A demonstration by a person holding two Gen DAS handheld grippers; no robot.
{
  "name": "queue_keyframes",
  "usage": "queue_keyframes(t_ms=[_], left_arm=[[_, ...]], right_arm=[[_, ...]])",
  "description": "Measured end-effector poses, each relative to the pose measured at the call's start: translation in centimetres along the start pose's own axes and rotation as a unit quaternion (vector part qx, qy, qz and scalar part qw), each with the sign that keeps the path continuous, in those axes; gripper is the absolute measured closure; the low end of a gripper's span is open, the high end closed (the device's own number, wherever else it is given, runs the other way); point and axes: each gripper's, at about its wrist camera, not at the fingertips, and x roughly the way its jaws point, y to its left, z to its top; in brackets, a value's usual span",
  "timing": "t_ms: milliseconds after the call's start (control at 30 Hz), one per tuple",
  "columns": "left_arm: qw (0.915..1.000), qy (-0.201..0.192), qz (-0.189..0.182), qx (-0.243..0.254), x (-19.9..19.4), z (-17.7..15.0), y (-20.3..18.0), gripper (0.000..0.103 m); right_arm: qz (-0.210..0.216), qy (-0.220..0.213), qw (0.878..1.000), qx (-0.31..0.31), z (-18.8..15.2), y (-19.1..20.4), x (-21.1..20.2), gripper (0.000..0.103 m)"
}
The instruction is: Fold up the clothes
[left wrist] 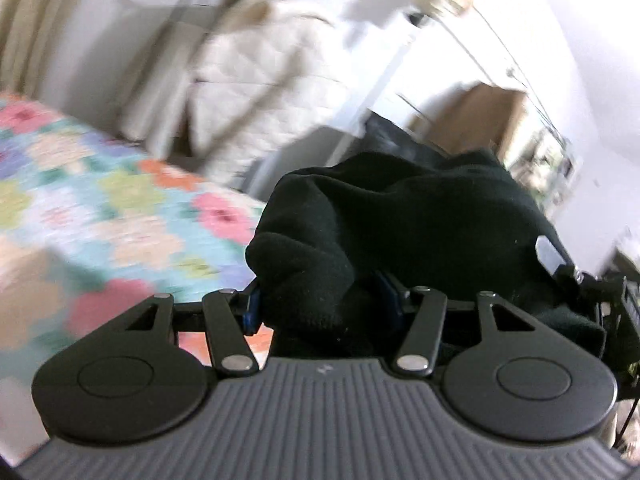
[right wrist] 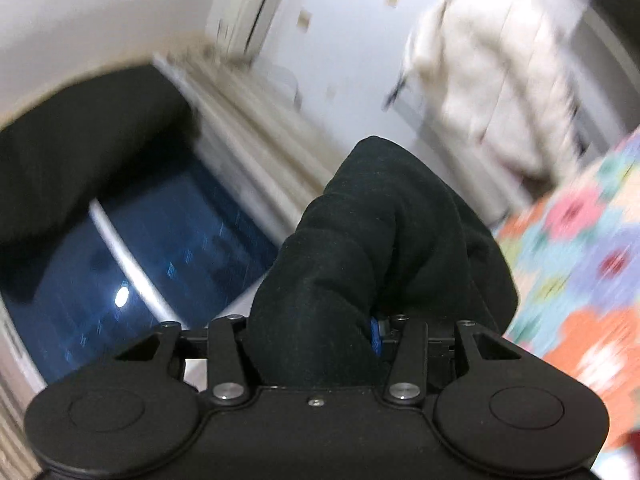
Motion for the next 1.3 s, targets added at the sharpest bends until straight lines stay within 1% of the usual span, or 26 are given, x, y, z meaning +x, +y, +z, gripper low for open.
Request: queue_keyframes(t_ms=[33,100,133,200,267,333,367,433,467,533,567,633,667,767,833,900,933,967,1000,1067,1100,1133,1167,1200,1233,1300], left_arm=[[1.0000,0.004,-0.007,0.005,1.4,0.0,-1.2,0.049],[0.9995,0.017,-0.026,0.005,4.3,-0.3,-3.2,0.049],[0.9988,0.030,-0.039,0.000,6.0,-0.8,-4.1,0.049],[0.9963,0.063,-0.057,0.007,9.0,-2.1,-6.1,0.049],[0.9914,0.110,-0.064,0.034,11.8,-3.9,-8.3,0.049],[0.9858,0.142,-0.057,0.069,14.6,-6.3,-10.2,0.049],[0.9838,0.152,-0.052,0.079,15.8,-7.2,-10.6,0.049],[0.9798,0.174,-0.041,0.090,18.4,-9.0,-11.4,0.049],[0.9776,0.184,-0.039,0.095,19.2,-10.0,-11.8,0.048],[0.9744,0.191,-0.035,0.114,20.3,-11.8,-12.7,0.046],[0.9734,0.188,-0.035,0.126,20.5,-12.4,-13.2,0.045],[0.9718,0.182,-0.032,0.146,20.3,-13.1,-14.1,0.041],[0.9708,0.180,-0.030,0.156,20.3,-13.4,-14.6,0.041],[0.9685,0.184,-0.015,0.168,19.2,-12.6,-15.3,0.042],[0.9686,0.163,-0.010,0.187,17.4,-11.6,-16.3,0.044],[0.9680,0.129,-0.008,0.215,16.1,-10.2,-17.3,0.043],[0.9677,0.116,-0.010,0.224,15.6,-9.7,-17.8,0.043],[0.9672,0.104,-0.012,0.232,15.2,-9.3,-18.3,0.042],[0.9668,0.097,-0.017,0.236,15.2,-9.0,-18.6,0.042],[0.9656,0.104,-0.019,0.238,16.2,-8.9,-19.1,0.041],[0.9639,0.119,-0.010,0.238,17.1,-9.2,-19.1,0.040],[0.9596,0.146,0.006,0.241,18.2,-9.7,-19.1,0.037],[0.9565,0.165,0.021,0.240,19.0,-10.5,-18.8,0.036],[0.9536,0.181,0.034,0.238,19.7,-11.3,-18.5,0.036],[0.9503,0.197,0.048,0.236,20.4,-12.1,-18.2,0.036],[0.9548,0.206,0.048,0.209,20.3,-13.2,-17.2,0.034]], right_arm=[[0.006,-0.014,1.000,0.002,1.4,-0.7,-1.5,0.054],[0.000,-0.033,0.999,0.012,3.9,-2.2,-4.0,0.053],[-0.009,-0.044,0.999,0.017,5.2,-3.2,-5.3,0.053],[-0.023,-0.071,0.996,0.040,6.9,-5.6,-8.0,0.053],[-0.038,-0.108,0.992,0.055,7.5,-8.0,-11.2,0.053],[-0.053,-0.148,0.985,0.070,7.3,-10.6,-14.5,0.053],[-0.061,-0.168,0.981,0.077,7.3,-12.0,-16.2,0.053],[-0.103,-0.192,0.970,0.105,6.7,-14.3,-18.5,0.053],[-0.132,-0.203,0.963,0.121,6.3,-15.5,-19.6,0.053],[-0.190,-0.213,0.947,0.145,5.8,-17.1,-21.3,0.053],[-0.219,-0.217,0.938,0.156,5.6,-17.8,-22.2,0.053],[-0.281,-0.211,0.923,0.155,5.5,-18.4,-23.3,0.053],[-0.308,-0.205,0.916,0.154,5.6,-18.4,-23.8,0.052],[-0.378,-0.181,0.896,0.145,6.0,-17.9,-24.2,0.049],[-0.434,-0.153,0.880,0.119,6.4,-16.3,-23.2,0.039],[-0.491,-0.128,0.858,0.080,6.7,-14.1,-22.7,0.036],[-0.520,-0.123,0.843,0.058,6.7,-12.9,-22.9,0.036],[-0.552,-0.119,0.825,0.024,6.8,-11.2,-22.3,0.036],[-0.567,-0.118,0.815,-0.010,7.1,-9.5,-21.7,0.036],[-0.552,-0.123,0.823,-0.054,7.1,-7.8,-21.7,0.036],[-0.531,-0.120,0.836,-0.071,7.2,-7.4,-21.5,0.036],[-0.507,-0.116,0.850,-0.087,7.3,-7.1,-21.1,0.042],[-0.491,-0.105,0.859,-0.101,7.3,-7.3,-20.5,0.051],[-0.495,-0.084,0.858,-0.104,7.1,-7.8,-19.6,0.068],[-0.503,-0.060,0.856,-0.105,7.0,-8.4,-18.8,0.071],[-0.535,-0.001,0.837,-0.113,6.2,-9.9,-17.0,0.073]])
